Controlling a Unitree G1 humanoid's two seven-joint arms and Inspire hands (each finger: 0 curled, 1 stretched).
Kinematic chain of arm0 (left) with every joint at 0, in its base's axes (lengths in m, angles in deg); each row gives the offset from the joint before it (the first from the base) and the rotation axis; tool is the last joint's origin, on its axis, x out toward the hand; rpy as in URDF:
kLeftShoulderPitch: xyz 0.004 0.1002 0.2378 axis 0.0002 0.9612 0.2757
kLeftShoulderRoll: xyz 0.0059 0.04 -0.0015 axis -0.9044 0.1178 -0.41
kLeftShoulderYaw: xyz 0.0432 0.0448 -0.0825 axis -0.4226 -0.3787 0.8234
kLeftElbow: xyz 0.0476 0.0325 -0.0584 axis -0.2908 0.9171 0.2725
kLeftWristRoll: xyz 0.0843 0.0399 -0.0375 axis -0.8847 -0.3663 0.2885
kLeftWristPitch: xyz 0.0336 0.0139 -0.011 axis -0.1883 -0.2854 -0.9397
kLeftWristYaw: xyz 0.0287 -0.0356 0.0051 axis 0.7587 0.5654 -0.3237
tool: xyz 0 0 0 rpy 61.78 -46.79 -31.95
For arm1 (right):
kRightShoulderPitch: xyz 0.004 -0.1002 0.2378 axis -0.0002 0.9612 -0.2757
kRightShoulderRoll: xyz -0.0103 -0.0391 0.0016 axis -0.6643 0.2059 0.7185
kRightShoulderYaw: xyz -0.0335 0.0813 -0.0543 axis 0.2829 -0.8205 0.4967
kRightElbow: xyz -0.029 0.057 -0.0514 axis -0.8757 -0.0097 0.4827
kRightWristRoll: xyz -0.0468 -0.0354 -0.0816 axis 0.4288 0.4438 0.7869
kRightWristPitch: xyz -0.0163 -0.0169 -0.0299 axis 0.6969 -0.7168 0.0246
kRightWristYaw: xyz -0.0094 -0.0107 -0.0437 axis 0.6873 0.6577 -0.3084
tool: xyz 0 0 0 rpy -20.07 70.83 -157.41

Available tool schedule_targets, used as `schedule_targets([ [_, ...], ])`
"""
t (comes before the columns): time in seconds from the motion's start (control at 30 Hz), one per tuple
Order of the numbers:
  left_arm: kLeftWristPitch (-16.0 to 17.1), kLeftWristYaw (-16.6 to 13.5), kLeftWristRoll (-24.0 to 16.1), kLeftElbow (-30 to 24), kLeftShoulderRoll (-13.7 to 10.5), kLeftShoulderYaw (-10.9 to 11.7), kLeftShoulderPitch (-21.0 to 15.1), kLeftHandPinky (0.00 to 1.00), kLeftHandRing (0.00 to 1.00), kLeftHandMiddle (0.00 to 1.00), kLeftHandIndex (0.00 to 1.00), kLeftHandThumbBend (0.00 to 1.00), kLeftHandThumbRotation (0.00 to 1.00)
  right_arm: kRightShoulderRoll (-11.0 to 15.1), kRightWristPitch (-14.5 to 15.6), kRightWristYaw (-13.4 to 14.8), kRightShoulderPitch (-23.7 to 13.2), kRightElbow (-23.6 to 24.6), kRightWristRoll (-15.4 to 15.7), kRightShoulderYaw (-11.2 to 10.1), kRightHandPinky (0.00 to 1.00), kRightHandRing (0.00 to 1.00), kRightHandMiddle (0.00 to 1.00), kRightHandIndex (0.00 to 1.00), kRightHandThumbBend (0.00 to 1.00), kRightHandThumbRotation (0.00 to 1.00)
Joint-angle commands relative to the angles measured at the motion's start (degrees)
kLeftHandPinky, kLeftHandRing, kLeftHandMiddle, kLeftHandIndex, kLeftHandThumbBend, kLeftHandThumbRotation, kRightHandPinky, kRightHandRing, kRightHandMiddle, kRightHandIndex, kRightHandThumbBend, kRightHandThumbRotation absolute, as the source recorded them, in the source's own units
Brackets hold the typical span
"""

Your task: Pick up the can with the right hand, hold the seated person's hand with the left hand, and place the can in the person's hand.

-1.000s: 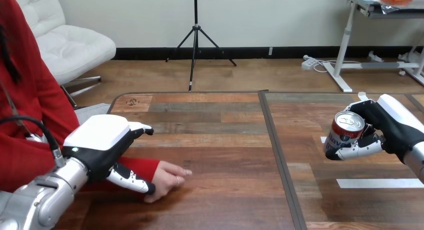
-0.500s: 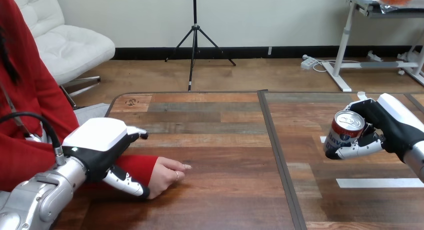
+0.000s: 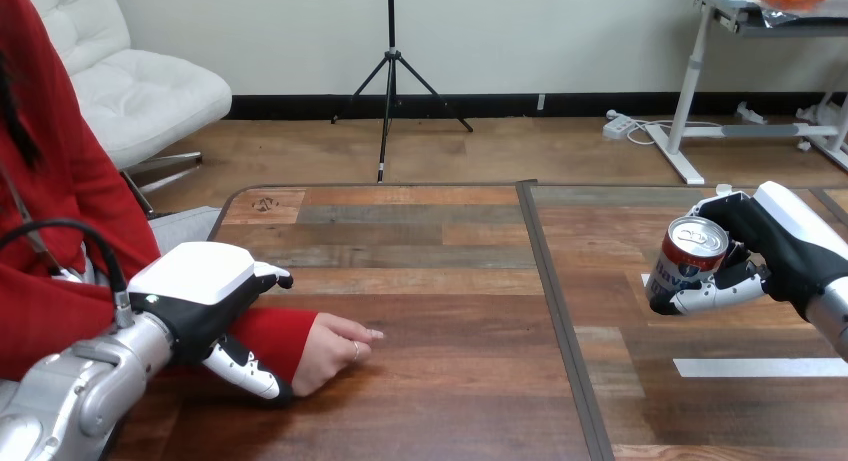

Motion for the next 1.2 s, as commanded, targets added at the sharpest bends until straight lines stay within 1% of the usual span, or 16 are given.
schedule_targets([
  [0.0,0.1,0.54,0.55,0.36,-1.75,-0.35,-4.86,0.77,0.88,0.9,0.86,1.0,0.45,2.53,-0.47,1.38,-6.16,2.2,-0.36,-1.64,0.36,0.38,0.43,0.47,0.78,0.0],
  [0.1,-0.17,1.47,0.75,-0.05,-1.92,-0.33,-4.93,0.78,0.88,0.9,0.86,1.0,0.44,2.57,-0.18,1.09,-6.2,2.31,-0.46,-1.69,0.37,0.38,0.44,0.47,0.78,0.0],
  [0.27,0.01,1.64,-0.62,-0.36,-2.71,-0.95,-5.15,0.78,0.88,0.9,0.87,1.0,0.45,2.73,-0.86,1.34,-6.17,2.12,-0.43,-1.71,0.37,0.39,0.44,0.47,0.78,0.0],
  [0.4,0.05,1.79,-0.53,-0.43,-2.92,-0.94,-5.11,0.78,0.88,0.9,0.87,1.0,0.46,2.81,-0.71,1.31,-6.13,2.28,-0.41,-1.73,0.37,0.4,0.44,0.47,0.79,0.0],
  [0.63,-0.11,0.76,-0.88,-0.4,-3.22,-1.06,-4.76,0.77,0.88,0.9,0.86,1.0,0.45,2.73,-0.23,1.06,-6.04,2.41,-0.74,-1.91,0.37,0.4,0.45,0.47,0.78,0.0],
  [0.73,-0.39,0.63,-0.92,-0.33,-3.21,-1.12,-4.69,0.77,0.88,0.9,0.86,1.0,0.41,2.71,0.04,1.12,-6.01,2.49,-0.71,-1.92,0.38,0.4,0.45,0.47,0.79,0.0],
  [0.8,-0.68,0.99,-0.87,-0.49,-3.22,-1.14,-4.67,0.78,0.88,0.9,0.86,1.0,0.4,2.67,0.12,1.1,-6.0,2.51,-0.77,-1.95,0.38,0.4,0.45,0.47,0.79,0.0],
  [1.0,-1.01,0.4,-1.57,-0.56,-3.22,-1.32,-4.55,0.78,0.88,0.9,0.87,1.0,0.36,2.72,0.95,1.0,-5.91,3.03,-0.54,-1.81,0.38,0.41,0.45,0.47,0.79,0.0],
  [1.17,-1.43,0.47,-2.11,-0.79,-3.2,-1.46,-4.5,0.78,0.88,0.9,0.87,1.0,0.32,2.72,0.57,1.17,-5.85,3.06,-0.55,-1.79,0.39,0.41,0.45,0.48,0.78,0.0],
])
